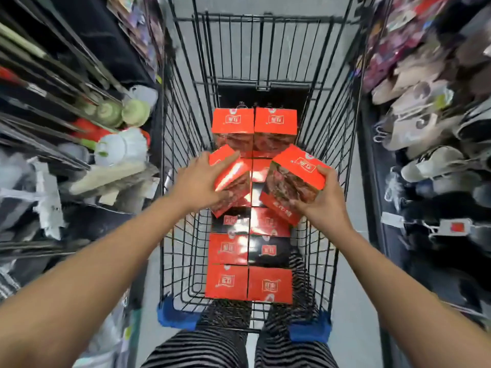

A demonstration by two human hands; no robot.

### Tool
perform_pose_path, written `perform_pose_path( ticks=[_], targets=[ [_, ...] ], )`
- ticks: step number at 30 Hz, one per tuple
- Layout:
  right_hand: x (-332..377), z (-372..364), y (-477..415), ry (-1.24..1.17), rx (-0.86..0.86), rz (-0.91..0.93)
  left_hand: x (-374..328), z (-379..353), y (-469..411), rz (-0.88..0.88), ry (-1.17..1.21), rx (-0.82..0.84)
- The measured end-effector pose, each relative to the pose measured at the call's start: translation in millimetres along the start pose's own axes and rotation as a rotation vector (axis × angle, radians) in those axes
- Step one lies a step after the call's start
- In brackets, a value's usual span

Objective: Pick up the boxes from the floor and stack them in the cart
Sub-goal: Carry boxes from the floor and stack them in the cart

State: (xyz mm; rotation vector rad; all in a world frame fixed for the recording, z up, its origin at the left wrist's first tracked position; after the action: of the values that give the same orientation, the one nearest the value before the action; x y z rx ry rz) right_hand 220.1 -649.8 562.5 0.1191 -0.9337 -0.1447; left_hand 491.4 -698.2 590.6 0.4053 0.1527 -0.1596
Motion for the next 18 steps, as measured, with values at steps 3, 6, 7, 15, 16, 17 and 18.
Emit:
perform_pose_path(
  ticks=[3, 6, 7, 15, 16, 17, 18],
  targets=[
    [-9.7, 0.3, -26.0, -0.003, 0.041, -0.002, 2.9, -5.6, -31.1, -0.015, -0.008, 0.021],
    [-17.9, -3.9, -44.3, 0.059, 0.103, 0.018, -1.1, -11.7, -57.2, -0.156, -0.090, 0.035],
    [-21.0, -6.4, -48.2, 0.073, 0.128, 0.018, -2.9, -14.0, -64.4, -0.200, -0.126, 0.046],
    [-32.6, -27.3, -79.1, 0.118, 0.181, 0.137, -3.9, -35.7, -91.6, -0.368, -0.302, -0.071],
    [-33.1, -30.5, -84.4, 0.120, 0.188, 0.158, -0.4, -37.5, -90.7, -0.313, -0.255, -0.104],
    [-34.1, -34.3, -89.8, 0.123, 0.201, 0.181, 4.7, -39.1, -90.1, -0.245, -0.201, -0.128],
    [-34.2, -38.3, -94.7, 0.125, 0.217, 0.209, 10.3, -41.4, -89.8, -0.181, -0.157, -0.133]
  ],
)
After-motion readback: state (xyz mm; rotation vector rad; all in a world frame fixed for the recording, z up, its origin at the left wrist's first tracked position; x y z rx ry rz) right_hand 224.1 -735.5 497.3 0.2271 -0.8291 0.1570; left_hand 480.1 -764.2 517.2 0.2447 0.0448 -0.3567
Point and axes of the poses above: each hand's wrist, its own y-axis away from the middle knuckle, its own z-axis out of the back of the hand, x = y × z, the point moved 3 cm from there along -y, towards the middle knuckle, and after that the axes turned 7 degrees about z, right-handed, at the moved point
